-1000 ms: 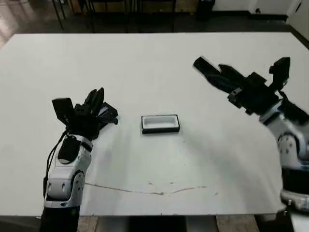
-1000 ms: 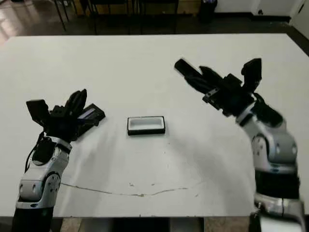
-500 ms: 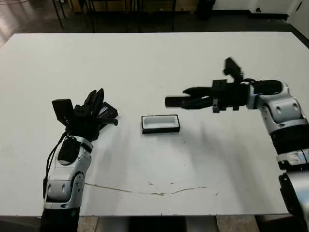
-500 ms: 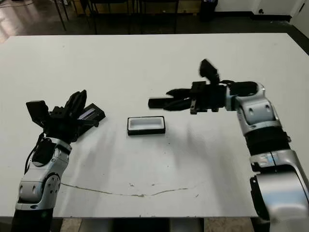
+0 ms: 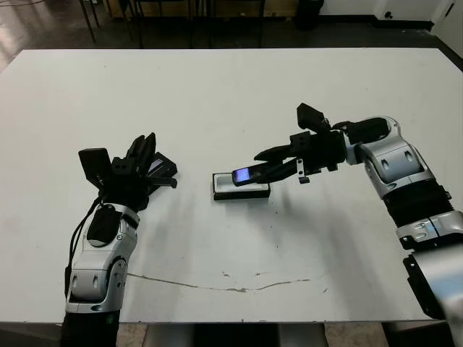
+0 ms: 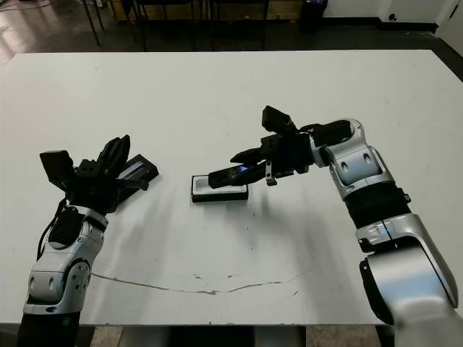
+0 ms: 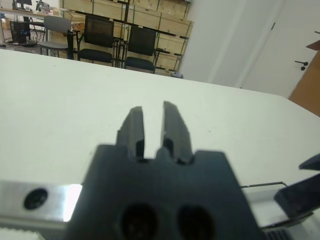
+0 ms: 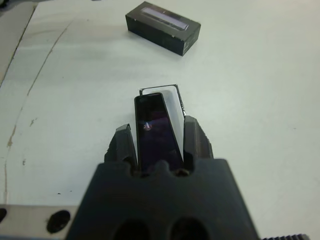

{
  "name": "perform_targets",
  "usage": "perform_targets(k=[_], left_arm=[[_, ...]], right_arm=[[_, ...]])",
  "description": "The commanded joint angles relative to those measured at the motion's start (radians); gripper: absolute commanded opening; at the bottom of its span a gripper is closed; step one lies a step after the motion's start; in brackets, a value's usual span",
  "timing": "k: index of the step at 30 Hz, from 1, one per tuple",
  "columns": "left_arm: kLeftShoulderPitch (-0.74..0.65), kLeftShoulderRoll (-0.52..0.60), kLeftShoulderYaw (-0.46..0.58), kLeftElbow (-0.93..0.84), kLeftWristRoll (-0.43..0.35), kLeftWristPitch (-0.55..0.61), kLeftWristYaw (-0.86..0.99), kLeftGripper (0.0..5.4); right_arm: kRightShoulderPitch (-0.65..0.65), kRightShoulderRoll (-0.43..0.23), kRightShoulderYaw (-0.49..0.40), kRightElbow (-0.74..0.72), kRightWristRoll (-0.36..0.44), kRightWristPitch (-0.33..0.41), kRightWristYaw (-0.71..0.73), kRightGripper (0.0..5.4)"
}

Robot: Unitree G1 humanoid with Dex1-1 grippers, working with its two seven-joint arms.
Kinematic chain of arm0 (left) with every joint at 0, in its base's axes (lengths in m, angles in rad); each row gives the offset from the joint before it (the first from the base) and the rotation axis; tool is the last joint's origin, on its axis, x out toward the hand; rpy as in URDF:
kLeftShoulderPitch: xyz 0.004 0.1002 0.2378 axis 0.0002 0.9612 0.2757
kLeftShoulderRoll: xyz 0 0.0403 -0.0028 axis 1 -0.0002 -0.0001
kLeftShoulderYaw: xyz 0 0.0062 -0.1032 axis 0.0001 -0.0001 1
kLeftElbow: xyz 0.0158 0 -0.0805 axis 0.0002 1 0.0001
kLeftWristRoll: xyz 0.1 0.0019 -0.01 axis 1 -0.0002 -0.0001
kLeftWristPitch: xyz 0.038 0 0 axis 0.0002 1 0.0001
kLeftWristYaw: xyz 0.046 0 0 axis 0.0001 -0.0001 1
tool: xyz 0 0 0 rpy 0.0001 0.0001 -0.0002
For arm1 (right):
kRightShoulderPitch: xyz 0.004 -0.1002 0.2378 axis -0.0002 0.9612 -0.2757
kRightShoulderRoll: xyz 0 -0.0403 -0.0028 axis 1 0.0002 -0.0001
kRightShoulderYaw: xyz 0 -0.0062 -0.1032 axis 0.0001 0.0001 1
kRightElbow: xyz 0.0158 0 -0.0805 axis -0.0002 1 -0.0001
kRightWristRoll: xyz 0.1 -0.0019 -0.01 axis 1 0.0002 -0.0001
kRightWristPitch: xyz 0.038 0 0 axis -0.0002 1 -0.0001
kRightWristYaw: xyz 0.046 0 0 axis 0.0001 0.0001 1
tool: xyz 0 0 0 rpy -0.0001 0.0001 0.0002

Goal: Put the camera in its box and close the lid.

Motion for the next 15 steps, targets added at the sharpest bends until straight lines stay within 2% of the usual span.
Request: perform_targets(k=[1, 15], left_arm=[[0.02, 0.006, 0.001, 0.003, 0.008, 0.015, 0.002, 0.0], [0.018, 0.003, -0.001, 0.015, 0.006, 0.006, -0.004, 0.0]], right_arm=[[-0.013, 0.009, 0.015, 0.025, -0.031, -0.015, -0.011, 0.33], [-0.024, 0.031, -0.006, 0.091, -0.051, -0.068, -0.039, 0.33]])
